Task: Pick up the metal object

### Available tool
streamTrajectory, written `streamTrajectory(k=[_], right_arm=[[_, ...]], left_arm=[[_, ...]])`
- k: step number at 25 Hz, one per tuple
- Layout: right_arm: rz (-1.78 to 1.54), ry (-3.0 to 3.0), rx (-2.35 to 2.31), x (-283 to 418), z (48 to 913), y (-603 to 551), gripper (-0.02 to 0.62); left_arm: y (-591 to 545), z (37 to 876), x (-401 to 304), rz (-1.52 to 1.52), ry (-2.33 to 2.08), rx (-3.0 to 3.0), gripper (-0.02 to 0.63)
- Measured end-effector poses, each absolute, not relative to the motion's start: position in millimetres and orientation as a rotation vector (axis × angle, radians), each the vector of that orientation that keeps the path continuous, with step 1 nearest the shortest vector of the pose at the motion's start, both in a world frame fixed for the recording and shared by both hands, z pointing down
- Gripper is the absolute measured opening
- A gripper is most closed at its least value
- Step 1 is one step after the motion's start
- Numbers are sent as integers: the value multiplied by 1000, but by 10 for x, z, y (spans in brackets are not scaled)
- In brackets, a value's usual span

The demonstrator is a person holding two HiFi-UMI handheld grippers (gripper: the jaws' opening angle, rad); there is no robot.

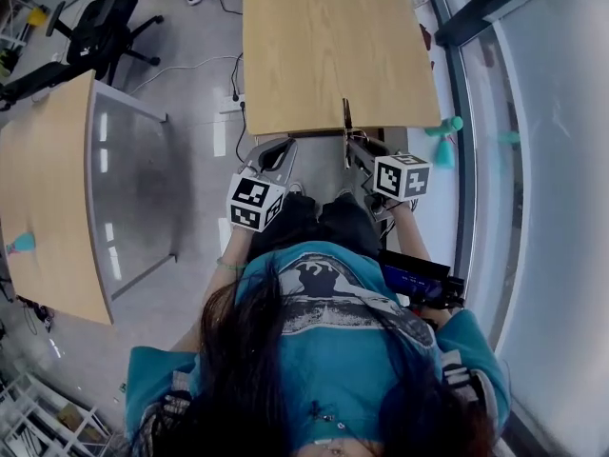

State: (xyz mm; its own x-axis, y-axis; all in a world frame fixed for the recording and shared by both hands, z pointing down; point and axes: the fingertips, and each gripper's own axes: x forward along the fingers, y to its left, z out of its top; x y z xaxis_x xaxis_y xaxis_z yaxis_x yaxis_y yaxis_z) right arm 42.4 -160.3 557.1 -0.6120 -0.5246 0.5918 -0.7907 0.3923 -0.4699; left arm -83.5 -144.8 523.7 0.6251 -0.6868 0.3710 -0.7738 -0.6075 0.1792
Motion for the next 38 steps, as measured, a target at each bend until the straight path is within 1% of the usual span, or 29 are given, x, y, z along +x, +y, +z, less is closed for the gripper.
streamTrajectory(k=[10, 16, 24, 27, 31, 34, 38], right_arm=[[1108, -2383, 1058, 953, 5512, -792, 89], [1076, -2391, 988, 1144, 5452, 12, 89], [1080, -2413, 978, 1704, 5490, 941, 89], [1106, -2418, 981, 1759, 5515, 1246, 89], [1125, -2430, 981, 1612, 5575, 1563, 89], [1123, -2441, 968, 1424, 5569, 1699, 89], [1117, -2448, 962, 1354, 5521, 1733, 89]], left_arm=[[-841, 5074, -177, 383, -1256, 2542, 3], [-17, 5034, 126, 369, -1287, 2495, 3], [1013, 5180, 667, 429, -1288, 2461, 3], [1401, 5182, 697, 456, -1287, 2461, 3], [1796, 5245, 504, 484, -1311, 2441, 3], [1929, 5250, 315, 485, -1323, 2437, 3], [1941, 5212, 282, 483, -1316, 2443, 3]])
